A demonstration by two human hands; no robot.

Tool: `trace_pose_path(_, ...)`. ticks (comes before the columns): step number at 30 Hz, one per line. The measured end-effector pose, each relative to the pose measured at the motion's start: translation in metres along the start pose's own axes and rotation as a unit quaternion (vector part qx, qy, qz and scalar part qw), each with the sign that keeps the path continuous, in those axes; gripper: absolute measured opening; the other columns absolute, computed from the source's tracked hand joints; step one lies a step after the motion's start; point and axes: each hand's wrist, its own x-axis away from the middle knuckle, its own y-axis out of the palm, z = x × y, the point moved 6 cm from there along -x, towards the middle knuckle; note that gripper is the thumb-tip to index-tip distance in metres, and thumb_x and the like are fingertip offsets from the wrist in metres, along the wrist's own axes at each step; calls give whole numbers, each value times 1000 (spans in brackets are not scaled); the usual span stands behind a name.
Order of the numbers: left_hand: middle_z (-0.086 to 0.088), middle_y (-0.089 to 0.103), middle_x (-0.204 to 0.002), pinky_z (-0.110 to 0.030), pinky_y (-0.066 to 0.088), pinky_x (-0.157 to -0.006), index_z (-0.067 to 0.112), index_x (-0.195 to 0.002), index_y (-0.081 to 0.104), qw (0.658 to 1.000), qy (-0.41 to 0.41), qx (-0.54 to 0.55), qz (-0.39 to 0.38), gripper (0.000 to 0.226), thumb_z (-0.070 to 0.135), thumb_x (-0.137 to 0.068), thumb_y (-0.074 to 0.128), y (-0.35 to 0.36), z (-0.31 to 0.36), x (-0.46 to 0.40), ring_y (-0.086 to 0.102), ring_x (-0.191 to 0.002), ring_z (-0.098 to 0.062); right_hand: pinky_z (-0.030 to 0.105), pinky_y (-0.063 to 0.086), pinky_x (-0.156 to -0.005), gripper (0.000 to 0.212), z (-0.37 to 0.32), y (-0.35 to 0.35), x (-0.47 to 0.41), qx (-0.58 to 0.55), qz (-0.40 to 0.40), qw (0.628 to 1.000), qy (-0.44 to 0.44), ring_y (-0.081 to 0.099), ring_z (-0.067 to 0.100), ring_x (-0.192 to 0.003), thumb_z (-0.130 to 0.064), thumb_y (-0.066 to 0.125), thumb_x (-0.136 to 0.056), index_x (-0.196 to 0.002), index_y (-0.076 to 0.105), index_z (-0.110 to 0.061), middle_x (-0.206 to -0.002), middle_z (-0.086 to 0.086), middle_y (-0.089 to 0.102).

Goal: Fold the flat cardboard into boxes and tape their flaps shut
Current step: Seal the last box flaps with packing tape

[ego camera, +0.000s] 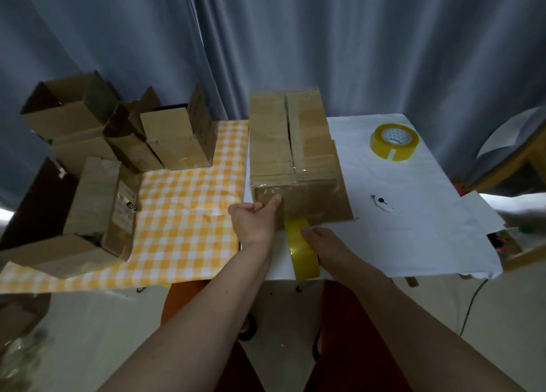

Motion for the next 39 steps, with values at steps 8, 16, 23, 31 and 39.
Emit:
trace_pose_path(8,-5,69,-85,-26,53,-80,10,-98,56,987,-57,-45,-144,39,10,-70,84,28,-23,-11,66,-84,-17,37,51,-82,34,5,-15,-16,-54,12,998,25,64,25,-90,-35,42,-99,-100,64,-8,-98,14,67)
trace_pose_path(16,-2,66,-79,-21,47,-64,16,-85,48,990,-82,23,-111,36,-4,-74,76,31,-32,-13,61,-71,-11,34,38,-92,28,14,-131,-56,223,300,927,-24,50,31,-114,-15,44,-96,-116,60,-3,-122,20,54)
trace_pose_path(23,-1,64,-90,-29,49,-68,17,-89,52,983,-116,44,-137,30,2,-78,75,35,-36,-14,60,-79,-11,47,25,-111,48,46,-179,-93,337,301,892,19,24,31,-138,-19,44,-96,-142,35,-10,-150,11,30)
trace_pose_path(31,3,69,-83,-26,51,-67,16,-91,68,963,-153,33,-218,10,16,-82,73,35,-44,-14,66,-75,-10,42,43,-84,22,43,-189,-102,300,357,884,-28,49,35,-108,-7,59,-88,-109,58,-3,-115,18,53)
trace_pose_path(39,4,68,-76,-23,53,-66,18,-80,66,953,-147,43,-261,9,25,-85,70,37,-38,-11,65,-70,-5,30,46,-70,17,16,-152,-34,116,358,905,-196,61,30,-90,-9,64,-87,-102,67,-1,-97,14,63)
